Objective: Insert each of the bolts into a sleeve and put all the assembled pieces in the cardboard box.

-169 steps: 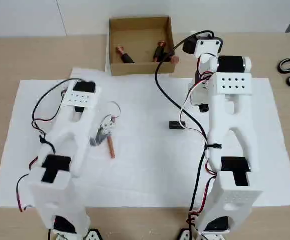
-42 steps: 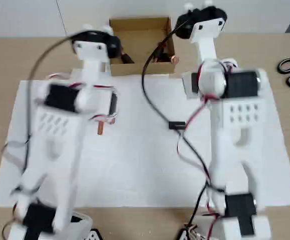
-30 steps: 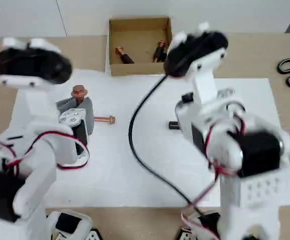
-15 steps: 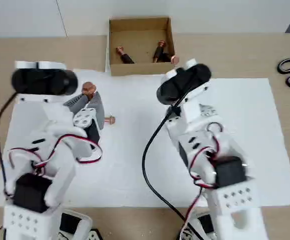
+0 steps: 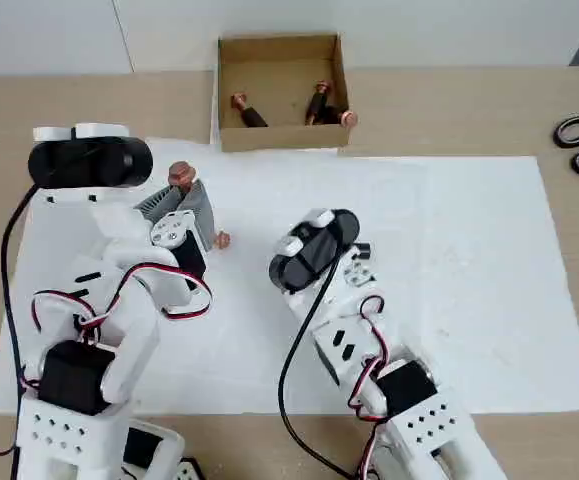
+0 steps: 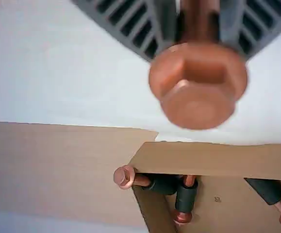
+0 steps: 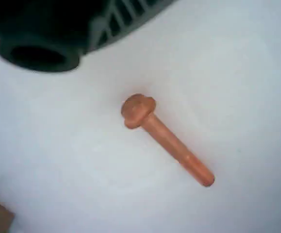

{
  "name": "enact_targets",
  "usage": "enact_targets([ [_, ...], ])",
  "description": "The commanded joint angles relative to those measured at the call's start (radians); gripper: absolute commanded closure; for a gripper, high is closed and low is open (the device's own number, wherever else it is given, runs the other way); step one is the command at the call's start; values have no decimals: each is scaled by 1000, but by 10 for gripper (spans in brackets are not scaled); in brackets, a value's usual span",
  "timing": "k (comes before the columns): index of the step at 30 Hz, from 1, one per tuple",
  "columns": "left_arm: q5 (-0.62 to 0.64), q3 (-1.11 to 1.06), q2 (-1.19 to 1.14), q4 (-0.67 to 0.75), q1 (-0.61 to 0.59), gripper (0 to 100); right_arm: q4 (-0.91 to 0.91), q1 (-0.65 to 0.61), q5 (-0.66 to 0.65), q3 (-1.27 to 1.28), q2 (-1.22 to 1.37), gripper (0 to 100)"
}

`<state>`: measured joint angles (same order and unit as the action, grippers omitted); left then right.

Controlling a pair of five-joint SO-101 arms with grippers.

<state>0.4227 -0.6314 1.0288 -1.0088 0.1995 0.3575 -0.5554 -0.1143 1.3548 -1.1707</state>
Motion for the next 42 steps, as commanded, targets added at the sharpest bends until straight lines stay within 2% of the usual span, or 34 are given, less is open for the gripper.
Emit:
enact_targets([
  [1, 8, 5, 25, 28, 6, 994, -38, -24, 115, 18, -28, 995],
  [6, 9, -12, 25, 31, 57, 994, -38, -28, 239, 31, -30, 995],
  [10, 9, -73, 25, 86, 87, 994, -38, -99, 285, 31, -30, 995],
  [15, 11, -153, 26, 167, 92, 994, -38, -162, 285, 31, -30, 995],
  [25, 51, -200, 25, 170, 104, 994, -39, -165, 281, 29, -30, 995],
  [29, 51, -206, 25, 172, 104, 994, -41, -165, 186, 25, -30, 995],
  [37, 51, -206, 25, 170, 152, 994, -202, -193, 147, 87, -30, 995],
  [42, 51, -208, 20, 170, 152, 994, -228, -200, 146, 98, -30, 995],
])
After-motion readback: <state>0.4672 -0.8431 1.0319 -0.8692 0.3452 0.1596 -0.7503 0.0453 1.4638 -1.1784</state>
